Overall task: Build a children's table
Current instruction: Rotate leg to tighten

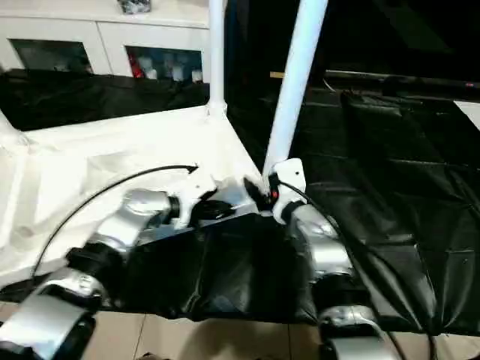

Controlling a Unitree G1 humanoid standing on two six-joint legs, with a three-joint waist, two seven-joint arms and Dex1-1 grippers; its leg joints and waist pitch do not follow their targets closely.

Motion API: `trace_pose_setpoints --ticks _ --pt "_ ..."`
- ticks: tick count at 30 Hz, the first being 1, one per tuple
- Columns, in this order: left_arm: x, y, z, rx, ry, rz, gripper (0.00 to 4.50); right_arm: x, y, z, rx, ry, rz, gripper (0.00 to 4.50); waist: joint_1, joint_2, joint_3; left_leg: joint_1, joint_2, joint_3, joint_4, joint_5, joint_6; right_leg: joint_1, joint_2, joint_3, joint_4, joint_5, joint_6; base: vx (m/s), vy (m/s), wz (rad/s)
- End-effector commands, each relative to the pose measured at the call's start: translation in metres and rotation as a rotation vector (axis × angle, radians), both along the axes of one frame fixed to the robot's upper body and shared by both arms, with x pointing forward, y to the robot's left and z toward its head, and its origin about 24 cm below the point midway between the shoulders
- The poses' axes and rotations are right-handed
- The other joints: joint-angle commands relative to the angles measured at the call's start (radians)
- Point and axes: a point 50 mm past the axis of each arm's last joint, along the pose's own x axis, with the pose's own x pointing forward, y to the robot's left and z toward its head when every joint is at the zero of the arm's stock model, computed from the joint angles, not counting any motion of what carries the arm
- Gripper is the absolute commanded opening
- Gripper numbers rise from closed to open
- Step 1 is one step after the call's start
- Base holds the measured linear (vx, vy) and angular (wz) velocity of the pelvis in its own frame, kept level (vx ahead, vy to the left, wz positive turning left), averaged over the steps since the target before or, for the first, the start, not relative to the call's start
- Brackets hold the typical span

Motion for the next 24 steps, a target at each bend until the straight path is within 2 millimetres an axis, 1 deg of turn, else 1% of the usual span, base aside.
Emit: trace_pose_setpoints --ticks 1,2,3,4,5,6,7,8,9,10,11,12,13,14,16,17,18,19,21,22,24 --pt "-0.004 -0.013 0.016 -0.090 -0.033 -0.124 0.00 -0.017 0.019 -0.014 -0.001 0.089 0.226 3.41 0.010 -0.014 -0.060 0.008 0.041 -0.018 -0.069 -0.237 0.059 0.045 -0.061 0.044 -0.073 -0.239 -0.211 0.000 0.000 0.00" --pt "-0.007 -0.007 0.018 -0.090 -0.018 -0.164 0.00 -0.023 0.013 -0.013 -0.016 0.099 0.318 3.41 0.014 -0.014 -0.062 0.006 0.042 -0.018 -0.065 -0.209 0.074 0.049 -0.059 0.043 -0.066 -0.191 -0.223 0.000 0.000 0.00" --pt "-0.007 -0.007 0.018 -0.090 -0.018 -0.164 0.00 -0.023 0.013 -0.013 -0.016 0.099 0.318 3.41 0.014 -0.014 -0.062 0.006 0.042 -0.018 -0.065 -0.209 0.074 0.049 -0.059 0.043 -0.066 -0.191 -0.223 0.000 0.000 0.00" --pt "-0.008 -0.004 0.019 -0.088 -0.012 -0.185 0.00 -0.027 0.010 -0.012 -0.022 0.106 0.366 3.41 0.016 -0.012 -0.061 0.005 0.042 -0.015 -0.065 -0.190 0.085 0.048 -0.058 0.042 -0.063 -0.153 -0.239 0.000 0.000 0.00" --pt "-0.009 -0.001 0.019 -0.077 -0.004 -0.204 0.00 -0.031 0.006 -0.012 -0.030 0.120 0.423 3.41 0.019 -0.007 -0.062 0.007 0.043 -0.015 -0.064 -0.187 0.084 0.047 -0.057 0.042 -0.061 -0.146 -0.245 0.000 0.000 0.00" --pt "-0.010 0.003 0.019 -0.069 0.005 -0.227 0.00 -0.035 0.002 -0.012 -0.042 0.136 0.479 3.41 0.019 -0.009 -0.061 0.007 0.044 -0.014 -0.064 -0.187 0.084 0.048 -0.056 0.041 -0.061 -0.142 -0.249 0.000 0.000 0.00" --pt "-0.012 0.007 0.019 -0.057 0.021 -0.250 0.00 -0.040 -0.004 -0.012 -0.049 0.165 0.540 3.41 0.026 -0.008 -0.059 0.006 0.046 -0.012 -0.063 -0.192 0.086 0.049 -0.054 0.040 -0.060 -0.148 -0.254 0.000 0.000 0.00" --pt "-0.012 0.008 0.019 -0.053 0.026 -0.256 0.00 -0.041 -0.006 -0.012 -0.049 0.176 0.556 3.41 0.029 -0.006 -0.059 0.008 0.048 -0.012 -0.063 -0.196 0.085 0.049 -0.055 0.041 -0.060 -0.151 -0.254 0.000 0.000 0.00" --pt "-0.012 0.010 0.018 -0.042 0.026 -0.263 0.00 -0.043 -0.009 -0.012 -0.055 0.194 0.579 3.16 0.033 -0.008 -0.059 0.009 0.048 -0.011 -0.063 -0.204 0.081 0.046 -0.056 0.041 -0.061 -0.162 -0.256 0.000 0.000 0.00" --pt "-0.012 0.011 0.018 -0.031 0.026 -0.265 0.00 -0.044 -0.012 -0.012 -0.060 0.205 0.587 3.16 0.039 -0.008 -0.058 0.010 0.048 -0.012 -0.065 -0.217 0.071 0.046 -0.058 0.041 -0.062 -0.188 -0.253 0.000 0.000 0.00" --pt "-0.012 0.014 0.017 -0.015 0.030 -0.274 0.00 -0.046 -0.016 -0.012 -0.071 0.223 0.607 3.07 0.041 -0.007 -0.057 0.010 0.047 -0.013 -0.066 -0.230 0.059 0.045 -0.059 0.041 -0.065 -0.219 -0.246 0.000 0.000 0.00" --pt "-0.013 0.016 0.017 -0.003 0.035 -0.285 0.00 -0.047 -0.019 -0.012 -0.083 0.235 0.624 3.07 0.042 -0.008 -0.057 0.011 0.047 -0.014 -0.067 -0.239 0.054 0.045 -0.059 0.041 -0.068 -0.235 -0.240 0.000 0.000 0.00" --pt "-0.012 0.017 0.017 -0.002 0.038 -0.289 0.00 -0.048 -0.021 -0.012 -0.093 0.241 0.639 2.88 0.043 -0.008 -0.055 0.013 0.048 -0.013 -0.068 -0.251 0.048 0.044 -0.059 0.042 -0.070 -0.255 -0.232 0.000 0.000 0.00" --pt "-0.012 0.017 0.018 -0.002 0.041 -0.294 0.00 -0.049 -0.022 -0.012 -0.096 0.246 0.651 2.78 0.045 -0.005 -0.055 0.014 0.048 -0.014 -0.069 -0.257 0.044 0.043 -0.060 0.042 -0.071 -0.264 -0.230 0.000 0.000 0.00" --pt "-0.013 0.018 0.019 0.006 0.045 -0.309 0.00 -0.049 -0.024 -0.011 -0.105 0.251 0.668 2.72 0.047 -0.008 -0.057 0.013 0.048 -0.015 -0.068 -0.250 0.037 0.044 -0.061 0.042 -0.069 -0.255 -0.229 0.000 0.000 0.00" --pt "-0.013 0.019 0.019 0.006 0.046 -0.310 0.00 -0.049 -0.024 -0.011 -0.104 0.252 0.670 2.53 0.048 -0.004 -0.058 0.012 0.048 -0.016 -0.068 -0.246 0.036 0.044 -0.061 0.042 -0.068 -0.247 -0.231 0.000 0.000 0.00" --pt "-0.013 0.019 0.019 0.006 0.046 -0.310 0.00 -0.049 -0.024 -0.011 -0.104 0.252 0.670 2.53 0.048 -0.007 -0.059 0.012 0.047 -0.015 -0.067 -0.237 0.037 0.045 -0.060 0.042 -0.066 -0.225 -0.235 0.000 0.000 0.00" --pt "-0.012 0.019 0.019 0.006 0.046 -0.311 0.00 -0.049 -0.024 -0.011 -0.103 0.254 0.672 2.46 0.049 -0.006 -0.060 0.012 0.047 -0.015 -0.066 -0.225 0.040 0.046 -0.059 0.041 -0.063 -0.204 -0.241 0.000 0.000 0.00" --pt "-0.012 0.019 0.020 0.006 0.048 -0.314 0.00 -0.050 -0.023 -0.011 -0.111 0.264 0.690 2.45 0.049 -0.005 -0.061 0.011 0.046 -0.014 -0.065 -0.218 0.044 0.047 -0.058 0.041 -0.062 -0.186 -0.247 0.000 0.000 0.00" --pt "-0.012 0.020 0.021 0.007 0.050 -0.318 0.00 -0.051 -0.021 -0.012 -0.118 0.269 0.708 2.44 0.050 -0.007 -0.061 0.011 0.046 -0.014 -0.065 -0.215 0.046 0.048 -0.059 0.040 -0.062 -0.186 -0.248 0.000 0.000 0.00" --pt "-0.013 0.021 0.021 0.010 0.052 -0.323 0.00 -0.052 -0.019 -0.013 -0.124 0.275 0.728 2.44 0.050 -0.008 -0.061 0.011 0.047 -0.014 -0.065 -0.215 0.047 0.047 -0.059 0.040 -0.062 -0.190 -0.248 0.000 0.000 0.00"
